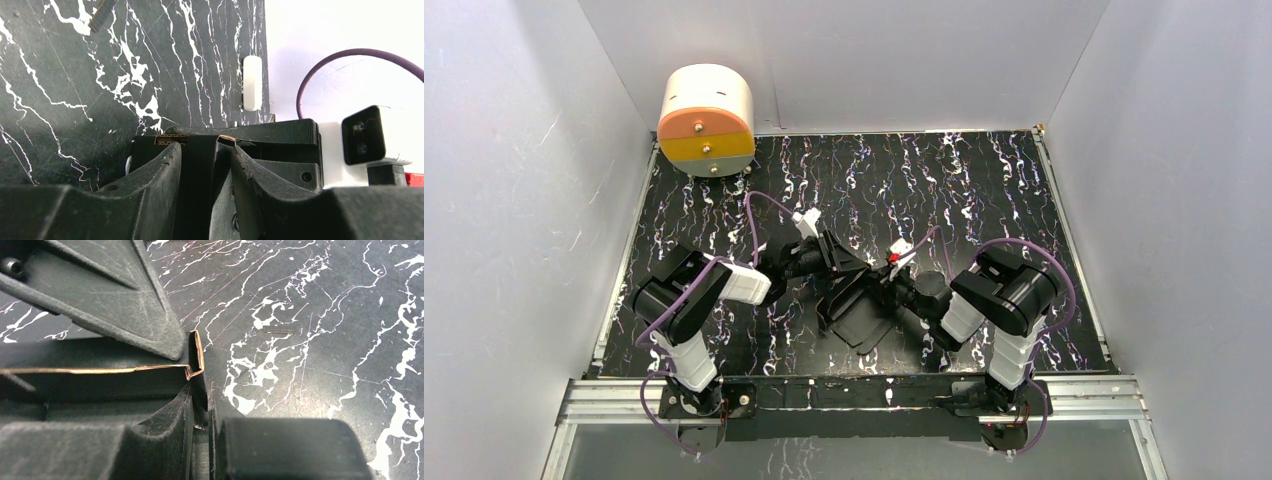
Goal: Fold the paper box
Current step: Fold the paper box at the center of the board.
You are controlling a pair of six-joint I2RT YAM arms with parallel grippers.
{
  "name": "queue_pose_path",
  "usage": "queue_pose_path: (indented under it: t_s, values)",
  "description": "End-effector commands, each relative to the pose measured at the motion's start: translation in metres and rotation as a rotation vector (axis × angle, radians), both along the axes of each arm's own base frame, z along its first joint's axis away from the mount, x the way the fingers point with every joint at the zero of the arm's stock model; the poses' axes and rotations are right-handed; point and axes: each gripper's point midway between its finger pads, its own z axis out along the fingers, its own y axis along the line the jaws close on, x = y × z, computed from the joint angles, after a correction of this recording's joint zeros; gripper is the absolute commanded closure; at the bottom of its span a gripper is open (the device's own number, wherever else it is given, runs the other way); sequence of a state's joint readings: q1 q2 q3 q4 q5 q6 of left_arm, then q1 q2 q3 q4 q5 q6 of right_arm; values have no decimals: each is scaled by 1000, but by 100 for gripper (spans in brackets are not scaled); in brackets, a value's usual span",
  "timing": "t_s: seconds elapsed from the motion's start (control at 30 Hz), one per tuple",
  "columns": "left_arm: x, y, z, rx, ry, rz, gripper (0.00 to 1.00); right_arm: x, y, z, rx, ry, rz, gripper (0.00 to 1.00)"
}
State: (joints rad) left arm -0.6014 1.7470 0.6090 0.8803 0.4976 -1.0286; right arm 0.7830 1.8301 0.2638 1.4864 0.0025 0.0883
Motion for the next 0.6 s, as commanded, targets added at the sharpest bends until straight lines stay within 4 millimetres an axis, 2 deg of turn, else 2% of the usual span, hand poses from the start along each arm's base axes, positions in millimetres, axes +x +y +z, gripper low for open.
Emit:
queue_pose_path:
  t_s: [0.0, 0.17, 0.4, 0.57]
  values:
    - [-61, -6, -21, -7, 191, -171, 61, 39, -9, 51, 155, -112, -207, 88]
    - [-75, -22, -7, -62, 203, -220, 60, 45, -17, 48, 160, -89, -298, 89]
    - [-82, -31, -2, -95, 213, -242, 60, 41, -8, 52, 147, -92, -332, 91]
    - [-94, -52, 9, -127, 202, -301, 61, 37, 0, 49, 144, -108, -354, 92]
